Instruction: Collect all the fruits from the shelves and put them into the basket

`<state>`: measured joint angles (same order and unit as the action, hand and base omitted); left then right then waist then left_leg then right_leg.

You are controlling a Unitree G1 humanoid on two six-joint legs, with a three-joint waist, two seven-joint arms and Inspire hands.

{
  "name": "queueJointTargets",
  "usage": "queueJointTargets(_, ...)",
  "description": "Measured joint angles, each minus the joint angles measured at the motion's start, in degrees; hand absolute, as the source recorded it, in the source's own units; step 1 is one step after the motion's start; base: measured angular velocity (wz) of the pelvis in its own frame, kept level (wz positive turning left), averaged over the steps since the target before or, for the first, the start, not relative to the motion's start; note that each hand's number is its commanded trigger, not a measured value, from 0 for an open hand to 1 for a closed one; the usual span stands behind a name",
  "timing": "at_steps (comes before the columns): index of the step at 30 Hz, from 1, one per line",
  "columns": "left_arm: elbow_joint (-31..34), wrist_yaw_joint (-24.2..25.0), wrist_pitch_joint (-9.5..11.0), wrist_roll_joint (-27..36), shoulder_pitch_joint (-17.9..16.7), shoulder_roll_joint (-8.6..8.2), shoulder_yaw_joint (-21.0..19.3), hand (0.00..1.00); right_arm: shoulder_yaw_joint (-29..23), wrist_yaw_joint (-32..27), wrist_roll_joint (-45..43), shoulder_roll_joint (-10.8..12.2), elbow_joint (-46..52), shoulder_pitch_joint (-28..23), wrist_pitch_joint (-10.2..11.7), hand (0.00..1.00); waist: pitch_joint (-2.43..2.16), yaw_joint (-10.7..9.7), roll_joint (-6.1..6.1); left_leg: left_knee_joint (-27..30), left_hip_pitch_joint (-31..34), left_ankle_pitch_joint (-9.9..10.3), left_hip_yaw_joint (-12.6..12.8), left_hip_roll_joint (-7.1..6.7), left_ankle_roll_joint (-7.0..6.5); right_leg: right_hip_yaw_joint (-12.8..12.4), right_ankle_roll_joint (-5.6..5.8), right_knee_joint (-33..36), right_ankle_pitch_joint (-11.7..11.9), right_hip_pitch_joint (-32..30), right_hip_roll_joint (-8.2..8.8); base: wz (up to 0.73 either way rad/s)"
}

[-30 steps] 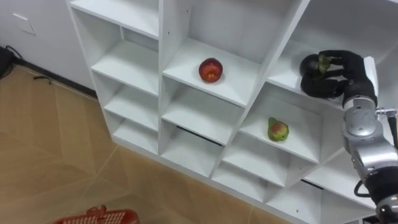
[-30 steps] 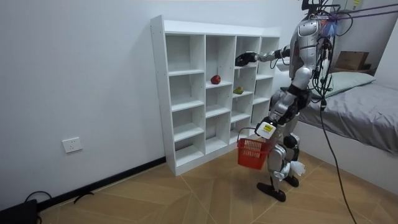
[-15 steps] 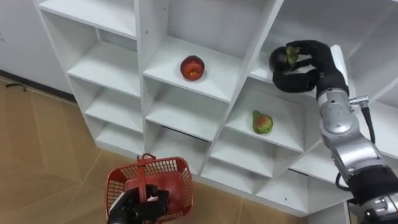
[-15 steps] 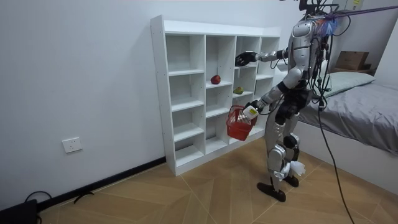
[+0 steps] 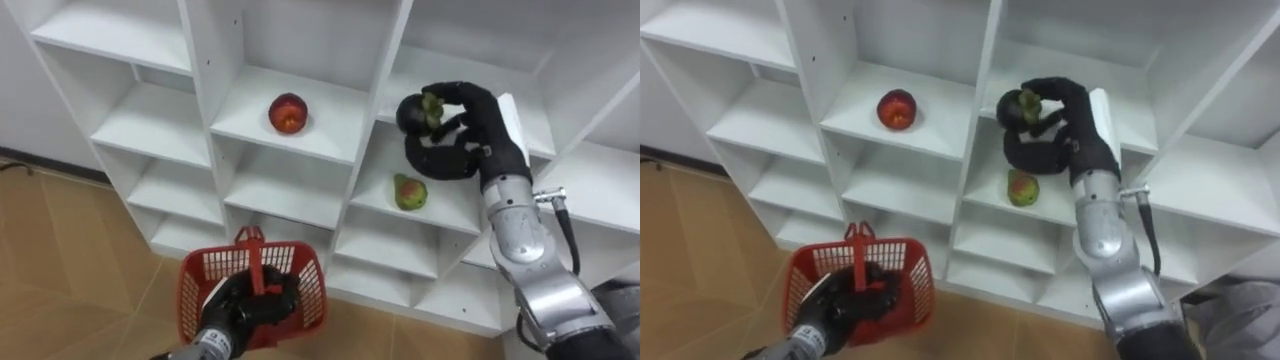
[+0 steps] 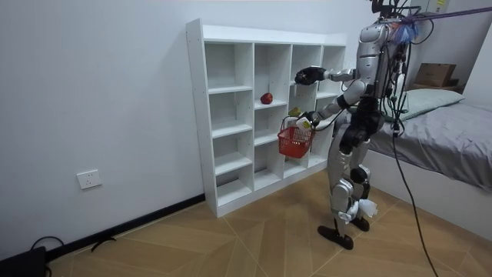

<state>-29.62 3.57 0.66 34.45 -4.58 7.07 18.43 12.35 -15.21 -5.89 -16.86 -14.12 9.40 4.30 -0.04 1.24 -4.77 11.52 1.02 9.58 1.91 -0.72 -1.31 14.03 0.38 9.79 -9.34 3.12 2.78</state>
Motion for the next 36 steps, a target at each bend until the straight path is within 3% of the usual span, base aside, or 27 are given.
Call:
queueJointTargets(4, 0.0, -0.02, 0.0, 1.4, -0.01, -0.4, 1.01, 1.0, 0.11, 1.83, -1.38, 1.08, 1.7, -2.97, -0.05, 1.0, 0.12, -0.76, 0.06, -0.13, 0.07, -0.04, 0.24, 0.0, -0.01, -0.3, 0.0, 0.0, 0.0, -0.17, 0.0, -0.02)
queueJointTargets(9, 1.62, -0.08, 0.32, 2.47, 0.04, -0.5, 1.33, 1.0, 2.59, 4.21, -1.34, 1.32, 1.9, -4.49, -0.13, 1.0, 0.69, -0.83, -0.24, -0.07, 0.52, -0.02, 1.23, 0.12, -0.03, -1.9, -0.14, 0.18, 0.09, -1.3, -0.09, -0.12)
queueJointTargets(21, 2.69, 1.65, 0.68, 3.55, 0.27, -0.63, 2.18, 1.0, 7.38, 10.3, -1.92, 5.47, 3.9, -6.38, -0.7, 1.0, 0.78, -0.67, -0.09, -0.2, 0.52, 0.01, 2.53, 0.37, -0.08, -3.04, -0.15, 0.93, 0.09, -1.93, -0.23, -0.04)
queueJointTargets(36, 2.45, 1.66, 0.44, 3.58, 0.33, -0.58, 4.09, 1.0, 13.67, 14.69, -2.38, 5.68, 0.84, -7.43, -1.34, 1.0, 1.0, 0.01, 0.33, 0.13, 1.42, 0.06, 2.15, 0.43, -0.09, -2.55, -0.25, 0.94, 0.16, -2.14, -0.31, 0.01)
